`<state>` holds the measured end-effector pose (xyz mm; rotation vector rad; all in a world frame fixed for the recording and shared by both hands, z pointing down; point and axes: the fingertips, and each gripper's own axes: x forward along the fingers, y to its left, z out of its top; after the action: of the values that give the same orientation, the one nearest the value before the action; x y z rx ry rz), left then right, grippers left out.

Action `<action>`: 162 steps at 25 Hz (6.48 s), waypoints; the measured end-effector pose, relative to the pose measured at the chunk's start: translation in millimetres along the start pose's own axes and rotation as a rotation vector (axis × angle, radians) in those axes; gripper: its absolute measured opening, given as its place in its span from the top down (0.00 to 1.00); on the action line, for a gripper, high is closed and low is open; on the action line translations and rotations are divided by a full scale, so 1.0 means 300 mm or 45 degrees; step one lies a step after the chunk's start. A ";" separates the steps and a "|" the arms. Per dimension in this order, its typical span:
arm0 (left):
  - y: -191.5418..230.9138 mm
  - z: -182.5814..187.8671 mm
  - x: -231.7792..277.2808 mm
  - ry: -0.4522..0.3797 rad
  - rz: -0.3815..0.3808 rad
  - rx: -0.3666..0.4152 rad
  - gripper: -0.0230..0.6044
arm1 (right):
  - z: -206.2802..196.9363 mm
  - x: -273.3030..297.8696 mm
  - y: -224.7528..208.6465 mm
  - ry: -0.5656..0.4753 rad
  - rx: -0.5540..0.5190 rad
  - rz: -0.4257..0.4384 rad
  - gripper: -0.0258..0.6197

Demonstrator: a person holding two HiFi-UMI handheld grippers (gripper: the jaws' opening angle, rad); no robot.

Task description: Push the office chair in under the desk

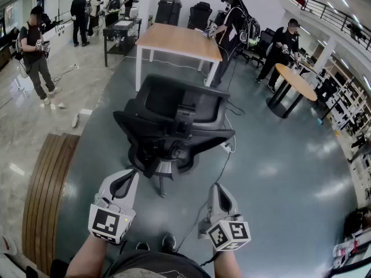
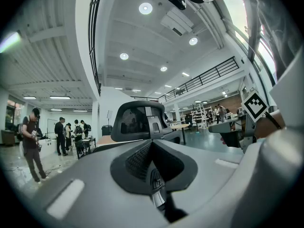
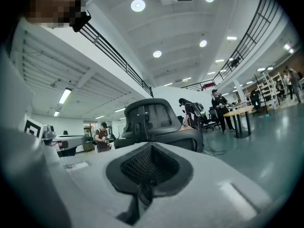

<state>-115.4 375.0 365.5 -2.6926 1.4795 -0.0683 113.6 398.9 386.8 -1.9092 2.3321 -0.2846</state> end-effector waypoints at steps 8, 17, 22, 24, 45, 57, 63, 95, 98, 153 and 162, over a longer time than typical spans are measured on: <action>0.004 -0.018 -0.001 -0.006 0.006 0.010 0.93 | -0.017 -0.012 -0.025 0.008 0.020 -0.010 0.97; 0.035 -0.029 -0.027 -0.029 0.027 0.074 0.93 | -0.008 -0.010 0.005 -0.036 -0.016 -0.001 0.97; 0.069 -0.003 -0.062 -0.062 0.067 0.166 0.93 | -0.043 -0.018 -0.024 -0.002 -0.071 -0.092 0.97; 0.074 -0.001 -0.074 -0.060 0.053 0.156 0.93 | -0.036 -0.029 -0.034 -0.007 -0.084 -0.130 0.97; 0.197 0.006 0.194 -0.046 0.068 0.226 0.93 | 0.110 0.283 -0.222 -0.109 -0.370 -0.153 0.97; 0.251 0.012 0.420 0.019 0.179 0.307 0.82 | 0.169 0.502 -0.344 -0.103 -0.498 -0.026 0.97; 0.277 0.000 0.441 0.035 0.247 0.336 0.82 | 0.175 0.544 -0.369 -0.108 -0.544 0.049 0.97; 0.376 -0.172 0.526 0.398 0.186 0.786 0.32 | -0.049 0.636 -0.291 0.432 -1.359 -0.058 0.46; 0.377 -0.169 0.522 0.430 0.201 0.852 0.31 | -0.060 0.658 -0.303 0.459 -1.403 -0.079 0.46; 0.549 -0.324 0.712 0.819 0.274 1.290 0.52 | -0.093 0.835 -0.401 0.604 -1.546 -0.276 0.50; 0.612 -0.326 0.863 0.742 0.244 1.322 0.53 | -0.081 0.958 -0.448 0.618 -1.532 -0.331 0.50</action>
<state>-138.0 54.6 449.5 -1.7165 1.2414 -1.2842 179.8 93.8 448.4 -2.8744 2.8532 0.9889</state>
